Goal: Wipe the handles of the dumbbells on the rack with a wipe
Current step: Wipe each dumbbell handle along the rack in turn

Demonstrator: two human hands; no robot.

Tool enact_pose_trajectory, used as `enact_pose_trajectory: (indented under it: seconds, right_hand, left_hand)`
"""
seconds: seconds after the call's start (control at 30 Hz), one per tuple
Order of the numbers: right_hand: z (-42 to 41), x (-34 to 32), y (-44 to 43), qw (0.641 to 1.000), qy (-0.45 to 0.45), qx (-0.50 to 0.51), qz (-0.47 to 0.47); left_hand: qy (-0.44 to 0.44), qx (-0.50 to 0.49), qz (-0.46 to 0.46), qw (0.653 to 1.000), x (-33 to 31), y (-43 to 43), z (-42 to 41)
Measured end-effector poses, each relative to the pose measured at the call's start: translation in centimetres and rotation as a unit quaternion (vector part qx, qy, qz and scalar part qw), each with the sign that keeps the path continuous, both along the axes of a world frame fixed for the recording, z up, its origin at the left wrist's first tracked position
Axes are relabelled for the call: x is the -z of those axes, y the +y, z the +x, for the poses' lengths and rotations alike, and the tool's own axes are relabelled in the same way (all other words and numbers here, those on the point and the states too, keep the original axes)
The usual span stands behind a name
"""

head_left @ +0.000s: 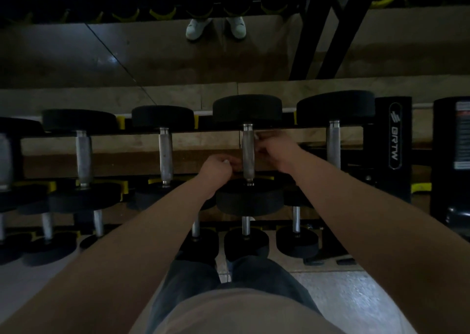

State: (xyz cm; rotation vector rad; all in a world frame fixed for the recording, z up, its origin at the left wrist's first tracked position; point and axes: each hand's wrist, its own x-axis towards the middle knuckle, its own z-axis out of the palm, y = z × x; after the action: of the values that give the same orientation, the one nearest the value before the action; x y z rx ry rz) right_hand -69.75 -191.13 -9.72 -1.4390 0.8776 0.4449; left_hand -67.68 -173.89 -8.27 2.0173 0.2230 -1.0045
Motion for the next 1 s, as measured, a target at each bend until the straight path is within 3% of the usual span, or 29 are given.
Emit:
enact_pose_trajectory:
  seconds: [0.03,0.1,0.23,0.3,0.4,0.47,0.5,0.57,0.63,0.67,0.73,0.8,0.87,0.93,1.0]
  right_hand:
    - [0.5,-0.1,0.0,0.999,-0.025,0.039,0.011]
    - [0.5,-0.4,0.2,0.998,-0.056,0.025,0.004]
    - [-2.2,-0.3,0.5,0.975,0.058,-0.210,-0.051]
    - [-2.4,-0.4,0.5,0.963,0.086,-0.253,-0.040]
    - [-0.8,-0.8,0.4,0.992,0.038,-0.077,0.097]
    - [0.2,-0.7,0.4,0.984,0.000,0.060,0.166]
    - [0.3,-0.7,0.6,0.982,-0.003,0.077,0.173]
    - [-0.5,-1.0,1.3,0.995,0.023,-0.026,0.090]
    - [-1.5,-1.5,1.9,0.977,0.090,-0.193,-0.034]
    - [-1.9,-1.6,1.9,0.966,0.115,-0.226,-0.056]
    - [-2.0,-1.6,1.7,0.977,0.126,-0.173,-0.007]
    - [-1.5,-1.5,1.4,0.990,0.097,-0.011,0.097]
    - [-1.0,-1.1,1.1,0.975,0.044,0.110,0.186]
    - [-0.8,-0.6,0.8,0.980,0.014,0.094,0.177]
    - [-1.6,-0.3,0.5,0.993,0.022,-0.003,0.117]
  left_hand:
    - [0.000,-0.006,0.004,1.000,0.1,0.0,0.1]
    - [-0.001,-0.009,0.015,1.000,0.3,0.1,0.2]
    - [-0.010,0.009,0.033,0.999,0.6,0.6,0.4]
    - [-0.007,0.034,0.039,0.999,0.4,1.0,0.5]
    - [-0.008,0.057,0.049,0.997,0.0,1.3,0.8]
    - [-0.009,0.060,0.053,0.997,-0.1,1.3,0.9]
    - [-0.010,0.057,0.054,0.997,-0.1,1.3,0.9]
    - [-0.002,0.055,0.061,0.997,-0.5,1.4,0.8]
    - [-0.001,0.060,0.065,0.996,-0.5,1.4,0.9]
    - [-0.002,0.060,0.065,0.996,-0.5,1.3,0.9]
    - [0.003,0.057,0.068,0.996,-1.0,0.9,1.0]
    - [0.014,0.058,0.069,0.996,-1.3,0.6,1.1]
    - [0.022,0.048,0.058,0.997,-1.5,0.2,1.2]
    - [0.023,0.037,0.047,0.998,-1.4,0.1,1.3]
    - [0.029,0.031,0.047,0.998,-1.3,0.0,1.2]
